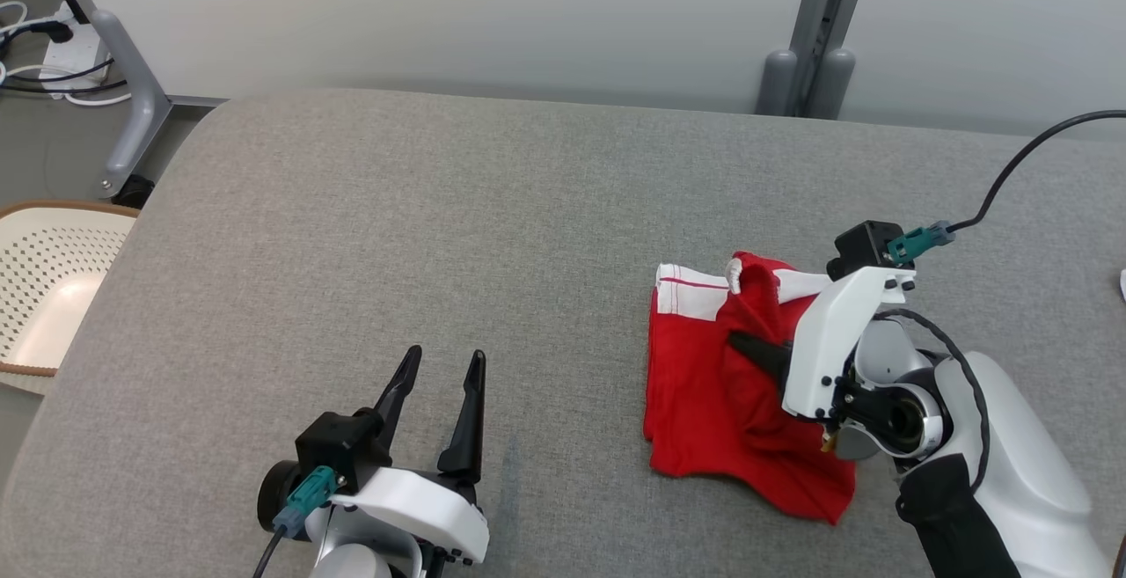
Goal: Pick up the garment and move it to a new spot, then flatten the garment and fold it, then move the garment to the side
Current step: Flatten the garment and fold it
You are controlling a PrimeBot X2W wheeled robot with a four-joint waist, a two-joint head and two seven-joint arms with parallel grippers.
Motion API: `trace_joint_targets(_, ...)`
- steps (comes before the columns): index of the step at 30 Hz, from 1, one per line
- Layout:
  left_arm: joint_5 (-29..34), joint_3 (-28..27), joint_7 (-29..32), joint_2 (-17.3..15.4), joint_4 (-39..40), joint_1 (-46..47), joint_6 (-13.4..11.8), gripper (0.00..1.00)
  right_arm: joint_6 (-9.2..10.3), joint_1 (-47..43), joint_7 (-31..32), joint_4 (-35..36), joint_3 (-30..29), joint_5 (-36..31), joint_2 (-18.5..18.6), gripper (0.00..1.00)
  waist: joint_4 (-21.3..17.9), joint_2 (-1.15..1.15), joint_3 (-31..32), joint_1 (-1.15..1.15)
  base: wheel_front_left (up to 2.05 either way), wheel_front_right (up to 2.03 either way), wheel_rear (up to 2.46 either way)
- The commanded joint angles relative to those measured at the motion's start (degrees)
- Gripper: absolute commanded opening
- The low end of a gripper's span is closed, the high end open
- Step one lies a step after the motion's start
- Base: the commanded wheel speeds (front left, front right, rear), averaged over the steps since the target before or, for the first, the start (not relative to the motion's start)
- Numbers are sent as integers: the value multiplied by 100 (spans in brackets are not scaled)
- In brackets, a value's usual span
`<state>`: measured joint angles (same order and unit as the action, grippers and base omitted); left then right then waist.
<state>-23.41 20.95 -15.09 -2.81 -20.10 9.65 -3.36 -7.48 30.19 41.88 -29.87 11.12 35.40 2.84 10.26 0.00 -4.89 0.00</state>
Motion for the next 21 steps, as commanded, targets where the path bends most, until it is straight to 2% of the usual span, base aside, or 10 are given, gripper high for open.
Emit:
trace_joint_targets(1,-27,-3,-8,-21,10,81,-25,100,-3,79,-79,-46,3,81,20,29,13,0,-1,0,0,0,0)
trace_joint_targets(2,-27,5,-8,-20,8,88,-29,100,-3,115,-129,-122,33,145,20,49,23,0,-1,0,0,0,0)
trace_joint_targets(3,-25,13,-8,-20,4,93,-31,100,-3,150,-178,-181,82,224,18,89,30,0,-2,0,0,0,0)
trace_joint_targets(4,-22,15,-8,-21,-5,101,-32,100,-3,216,-289,-303,168,354,20,100,40,0,0,0,0,0,0)
trace_joint_targets(15,76,-74,-8,-21,29,87,-31,100,-3,462,-903,-587,495,813,19,100,-40,0,-4,0,0,0,0)
trace_joint_targets(21,148,-138,-8,-22,89,87,-16,100,-3,374,-1845,-165,667,155,74,100,-155,0,-20,0,0,0,0)
